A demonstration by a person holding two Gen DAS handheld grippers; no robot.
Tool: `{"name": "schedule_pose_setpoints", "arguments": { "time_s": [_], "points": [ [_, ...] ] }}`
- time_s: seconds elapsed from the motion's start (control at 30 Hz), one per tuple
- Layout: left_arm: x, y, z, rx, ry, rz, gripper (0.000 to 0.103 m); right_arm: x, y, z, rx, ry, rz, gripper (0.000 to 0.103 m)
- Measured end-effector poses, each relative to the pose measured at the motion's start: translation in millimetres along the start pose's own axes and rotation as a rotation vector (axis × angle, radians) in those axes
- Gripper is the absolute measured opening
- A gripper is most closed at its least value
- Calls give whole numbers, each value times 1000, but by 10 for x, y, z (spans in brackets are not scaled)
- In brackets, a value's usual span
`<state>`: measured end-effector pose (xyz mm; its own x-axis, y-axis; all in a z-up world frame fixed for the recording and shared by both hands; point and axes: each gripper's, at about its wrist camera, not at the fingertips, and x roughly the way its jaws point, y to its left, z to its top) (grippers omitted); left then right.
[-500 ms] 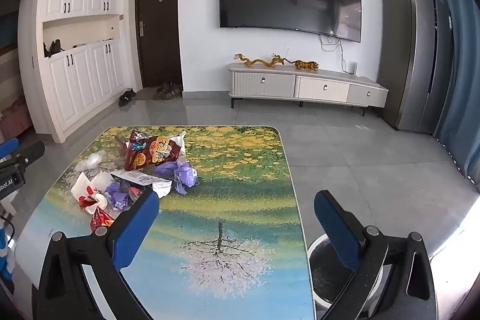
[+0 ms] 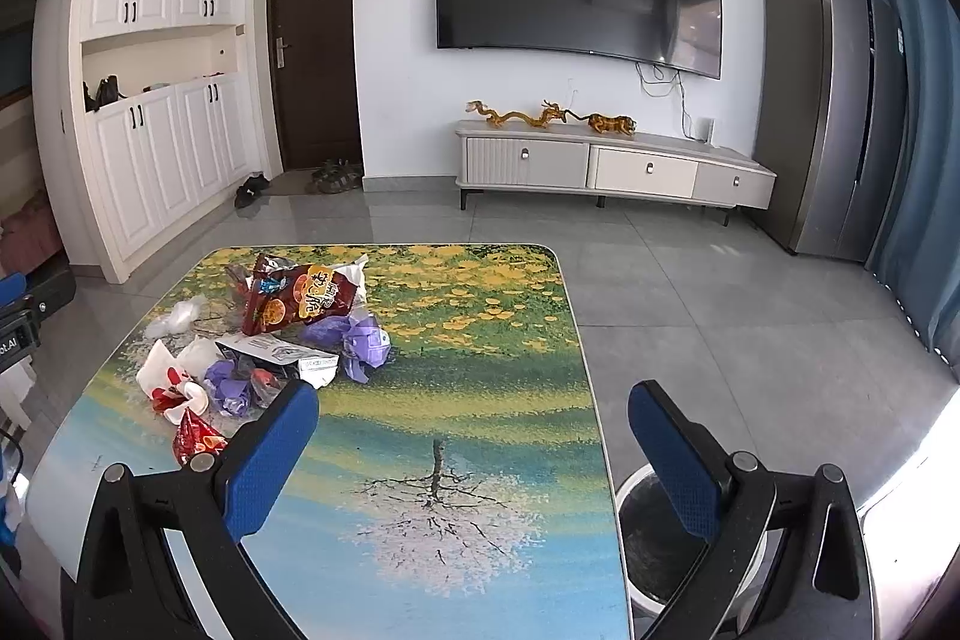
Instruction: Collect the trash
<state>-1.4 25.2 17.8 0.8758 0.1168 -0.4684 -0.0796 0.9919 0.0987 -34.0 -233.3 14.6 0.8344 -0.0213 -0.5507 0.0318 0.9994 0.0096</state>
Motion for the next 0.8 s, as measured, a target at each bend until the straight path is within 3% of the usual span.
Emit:
{"name": "schedule_pose_setpoints", "arguments": {
  "time_s": [0.47, 0.8],
  "points": [
    [49, 53, -34, -15, 13, 5, 82, -18, -78, 52, 20, -16, -25, 103],
    [-2, -43, -44, -14, 8, -41, 82, -55, -82, 40, 28, -49, -33, 103]
  ]
}}
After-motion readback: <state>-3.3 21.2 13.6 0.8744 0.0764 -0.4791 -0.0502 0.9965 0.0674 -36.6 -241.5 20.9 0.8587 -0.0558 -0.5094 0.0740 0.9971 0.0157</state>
